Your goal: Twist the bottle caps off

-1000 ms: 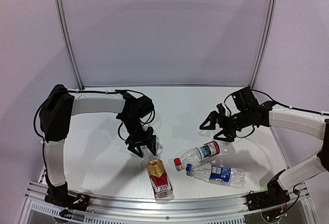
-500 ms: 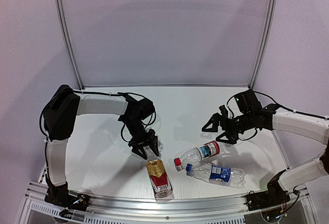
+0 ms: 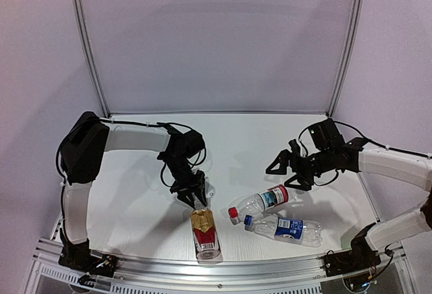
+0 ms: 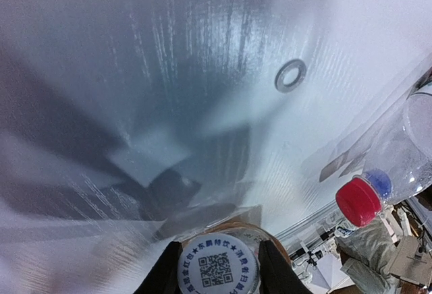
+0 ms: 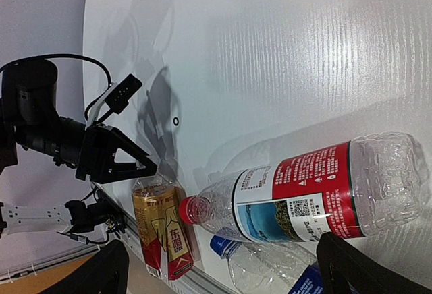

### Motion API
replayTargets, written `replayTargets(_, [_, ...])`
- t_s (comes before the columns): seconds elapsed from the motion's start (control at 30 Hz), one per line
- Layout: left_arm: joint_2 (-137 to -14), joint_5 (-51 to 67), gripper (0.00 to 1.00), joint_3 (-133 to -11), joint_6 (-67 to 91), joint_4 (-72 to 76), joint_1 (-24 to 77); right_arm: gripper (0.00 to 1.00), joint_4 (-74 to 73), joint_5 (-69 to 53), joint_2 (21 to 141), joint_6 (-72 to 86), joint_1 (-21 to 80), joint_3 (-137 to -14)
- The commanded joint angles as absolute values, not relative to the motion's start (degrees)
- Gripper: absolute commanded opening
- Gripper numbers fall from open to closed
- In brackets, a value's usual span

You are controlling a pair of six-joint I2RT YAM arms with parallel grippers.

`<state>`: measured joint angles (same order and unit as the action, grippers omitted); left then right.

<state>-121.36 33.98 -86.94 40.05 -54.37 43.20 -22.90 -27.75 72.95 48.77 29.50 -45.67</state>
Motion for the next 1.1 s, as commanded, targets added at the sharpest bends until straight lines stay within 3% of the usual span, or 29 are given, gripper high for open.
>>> replayTargets(0.0, [-120.85,30.93,0.18,-88.33,39.98,-54.34,42.81,0.99,-23.34,-26.98,71.33,48.91,30.06,-44.94])
replayTargets(0.4, [-107.8,20.44,0.16,-87.68,36.37,-51.25,42.28,0.99,-26.5,-26.42,69.79,38.3,33.11,-53.39])
replayTargets(0.77, [-94.23,17.81,0.16,-89.71,32.65,-47.35,40.32,0.99,-7.66,-26.3,69.29,28.5,42.88,-54.97])
replayTargets(1.07, [-83.5,19.06,0.16,-88.37,34.91,-38.45,40.17,0.99,-2.71,-23.49,79.24,15.64,52.38,-62.96])
